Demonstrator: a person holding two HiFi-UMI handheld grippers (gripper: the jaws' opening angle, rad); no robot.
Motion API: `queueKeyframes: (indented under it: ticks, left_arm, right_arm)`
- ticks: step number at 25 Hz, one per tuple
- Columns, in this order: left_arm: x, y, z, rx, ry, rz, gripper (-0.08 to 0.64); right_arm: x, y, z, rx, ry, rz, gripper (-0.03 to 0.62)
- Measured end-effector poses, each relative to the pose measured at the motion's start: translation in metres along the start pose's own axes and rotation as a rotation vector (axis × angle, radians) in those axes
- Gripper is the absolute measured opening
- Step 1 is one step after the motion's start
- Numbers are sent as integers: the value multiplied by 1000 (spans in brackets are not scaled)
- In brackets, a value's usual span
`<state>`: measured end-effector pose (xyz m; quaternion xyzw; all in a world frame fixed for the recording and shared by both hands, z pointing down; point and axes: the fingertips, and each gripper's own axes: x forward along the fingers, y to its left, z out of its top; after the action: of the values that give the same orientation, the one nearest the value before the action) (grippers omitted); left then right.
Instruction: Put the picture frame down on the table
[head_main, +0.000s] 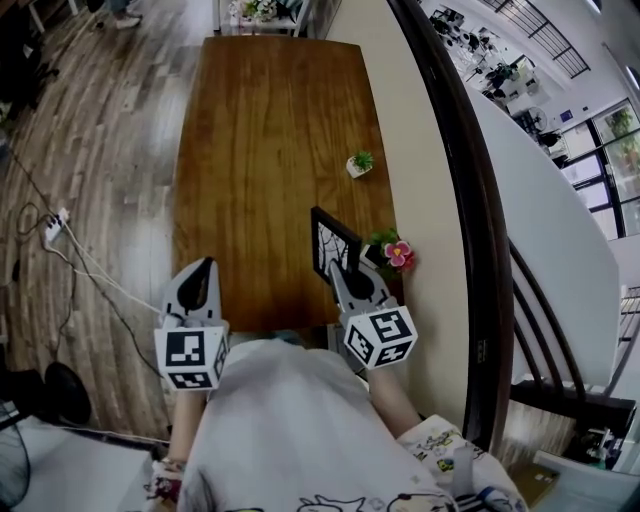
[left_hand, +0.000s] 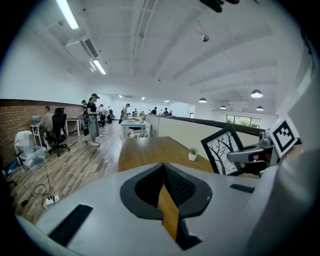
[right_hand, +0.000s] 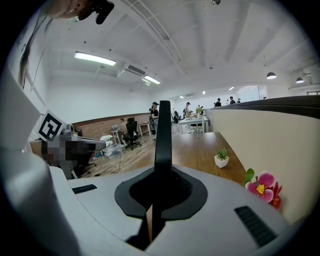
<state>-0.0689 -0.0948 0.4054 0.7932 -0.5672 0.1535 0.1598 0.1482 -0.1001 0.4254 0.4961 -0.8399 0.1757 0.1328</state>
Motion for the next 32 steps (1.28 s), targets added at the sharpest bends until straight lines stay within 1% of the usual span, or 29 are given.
queueKeyframes:
  ticks: [5,14,20,25,29,32]
  left_arm:
    - [1,7,6,10,5,-13,5]
    - [8,22,12,21,3,-26,5]
    - [11,25,6,15,18,-55,5]
    - [15,26,1,18,34,-71,5]
    - [17,26,-3,11,49,-81,5]
    - [19,26,-9,5,66,-87,5]
  right_arm:
    - [3,3,4,15,3,-16,8]
    - [15,12,13,20,14,-21,8]
    - [20,14,16,20,17,-18,8]
    - [27,17,15,29,37,4,8]
    - [33,19,8,59,64,28,8]
    - [39,20,1,116,75,49,8]
